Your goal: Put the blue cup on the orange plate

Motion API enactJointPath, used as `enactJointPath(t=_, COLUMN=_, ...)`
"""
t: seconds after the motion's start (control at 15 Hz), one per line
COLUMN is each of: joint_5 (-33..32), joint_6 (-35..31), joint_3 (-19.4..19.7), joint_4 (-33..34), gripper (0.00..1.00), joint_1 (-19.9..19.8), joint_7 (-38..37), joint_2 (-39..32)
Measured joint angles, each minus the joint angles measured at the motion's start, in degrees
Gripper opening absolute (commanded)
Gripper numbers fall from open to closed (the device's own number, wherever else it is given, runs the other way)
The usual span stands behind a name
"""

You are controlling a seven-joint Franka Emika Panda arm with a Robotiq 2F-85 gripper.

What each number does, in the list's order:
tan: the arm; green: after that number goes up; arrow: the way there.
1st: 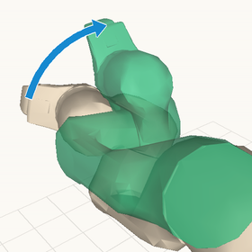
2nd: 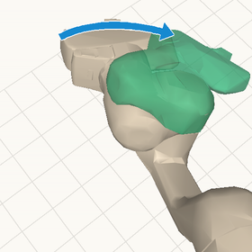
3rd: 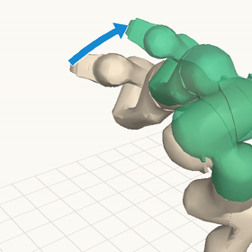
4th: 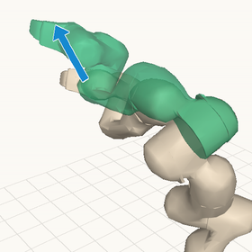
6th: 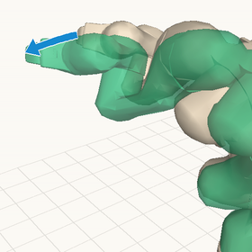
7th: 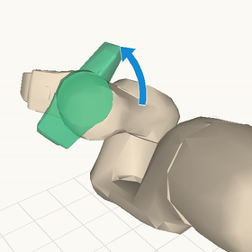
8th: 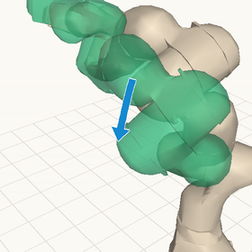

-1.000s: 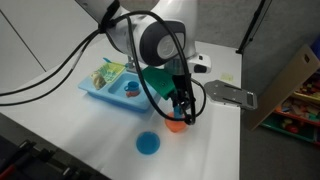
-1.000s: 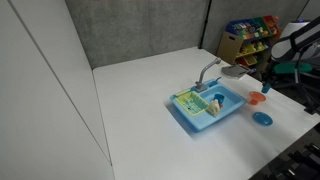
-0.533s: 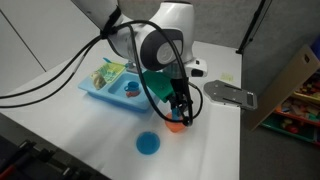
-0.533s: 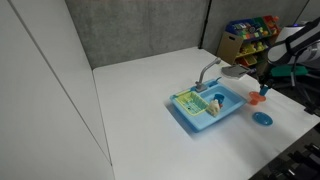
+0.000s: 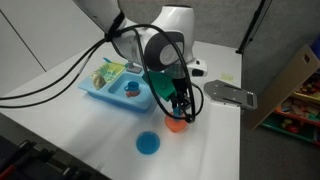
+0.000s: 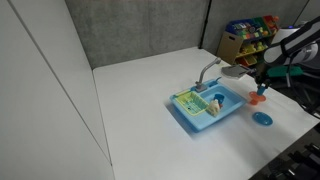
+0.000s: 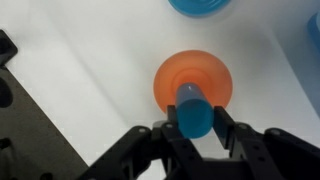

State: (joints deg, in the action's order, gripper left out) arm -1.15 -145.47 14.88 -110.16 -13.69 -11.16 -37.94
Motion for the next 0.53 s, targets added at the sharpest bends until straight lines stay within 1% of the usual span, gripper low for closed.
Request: enactJointPath(t=0.53, joint_5=0.0, joint_6=0.0, joint_3=-0.1, joint_4=2.1, gripper=0.16, joint_1=0.2, joint_7=0.0, joint_2=-2.1)
